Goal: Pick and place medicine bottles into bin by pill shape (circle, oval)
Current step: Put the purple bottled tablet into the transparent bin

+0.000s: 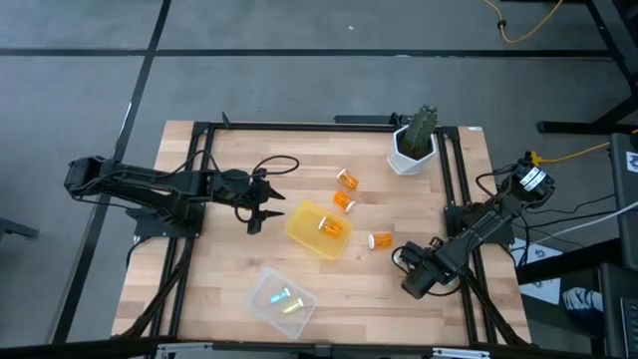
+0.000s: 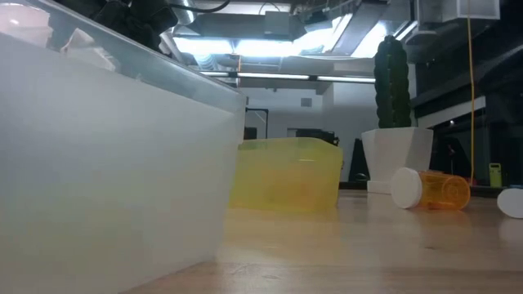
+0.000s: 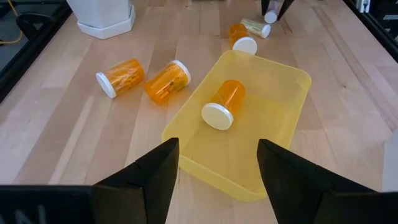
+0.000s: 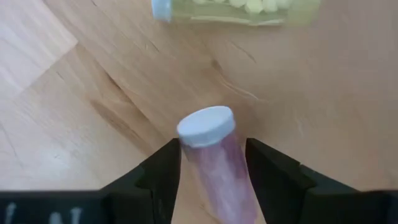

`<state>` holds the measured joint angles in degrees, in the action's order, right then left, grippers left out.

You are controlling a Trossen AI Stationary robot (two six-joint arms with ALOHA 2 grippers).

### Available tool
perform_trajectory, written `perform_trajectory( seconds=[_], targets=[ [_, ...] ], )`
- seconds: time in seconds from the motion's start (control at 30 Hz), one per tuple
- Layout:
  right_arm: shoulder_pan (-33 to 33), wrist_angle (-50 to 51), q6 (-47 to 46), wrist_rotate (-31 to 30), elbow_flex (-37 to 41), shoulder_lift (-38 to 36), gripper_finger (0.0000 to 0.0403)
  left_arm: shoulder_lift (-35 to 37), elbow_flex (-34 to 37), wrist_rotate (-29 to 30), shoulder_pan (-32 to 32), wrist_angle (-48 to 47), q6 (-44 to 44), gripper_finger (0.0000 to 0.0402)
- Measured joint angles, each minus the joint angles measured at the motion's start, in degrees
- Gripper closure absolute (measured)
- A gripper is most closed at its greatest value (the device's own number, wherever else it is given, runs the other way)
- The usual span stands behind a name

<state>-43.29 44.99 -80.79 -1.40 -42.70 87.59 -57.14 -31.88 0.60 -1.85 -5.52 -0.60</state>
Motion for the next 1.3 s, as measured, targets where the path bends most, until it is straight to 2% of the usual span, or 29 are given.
perform_trajectory(
  seconds=[0.13,0.37,0.57,0.73,0.83,0.97,1.1,1.2,1.3],
  targets=[
    [0.0,0.0,-0.4,-0.4,0.0,0.0,0.0243,0.0,0.0,0.0,0.0,0.0,0.0,0.019],
    [0.0,0.2,-11.3,-0.5,0.0,0.0,0.0278,0.0,0.0,0.0,0.0,0.0,0.0,0.019],
    [0.0,0.8,-30.0,-2.2,-0.1,0.0,0.0307,0.0,0.0,0.0,0.0,0.0,0.0,0.019],
    [0.0,1.1,-38.3,-6.6,-0.1,0.0,0.0309,0.0,0.0,0.0,0.0,0.0,0.0,0.019],
    [0.0,1.1,-43.1,-13.1,-0.1,0.0,0.0309,0.0,0.0,0.0,0.0,0.0,0.0,0.019],
    [0.0,1.0,-48.0,-27.2,-0.1,0.7,0.0309,0.0,0.0,0.0,0.0,0.0,0.0,0.019],
    [0.0,0.6,-47.4,-36.4,-0.1,2.5,0.0309,0.0,0.0,0.0,0.0,0.0,0.0,0.019],
    [0.0,-0.9,-43.4,-43.7,-0.1,4.2,0.0309,0.0,0.0,0.0,0.0,0.0,0.0,0.019],
    [0.0,-3.4,-38.7,-57.5,0.0,5.8,0.0309,0.0,0.0,0.0,0.0,0.0,0.0,0.019]
  ],
)
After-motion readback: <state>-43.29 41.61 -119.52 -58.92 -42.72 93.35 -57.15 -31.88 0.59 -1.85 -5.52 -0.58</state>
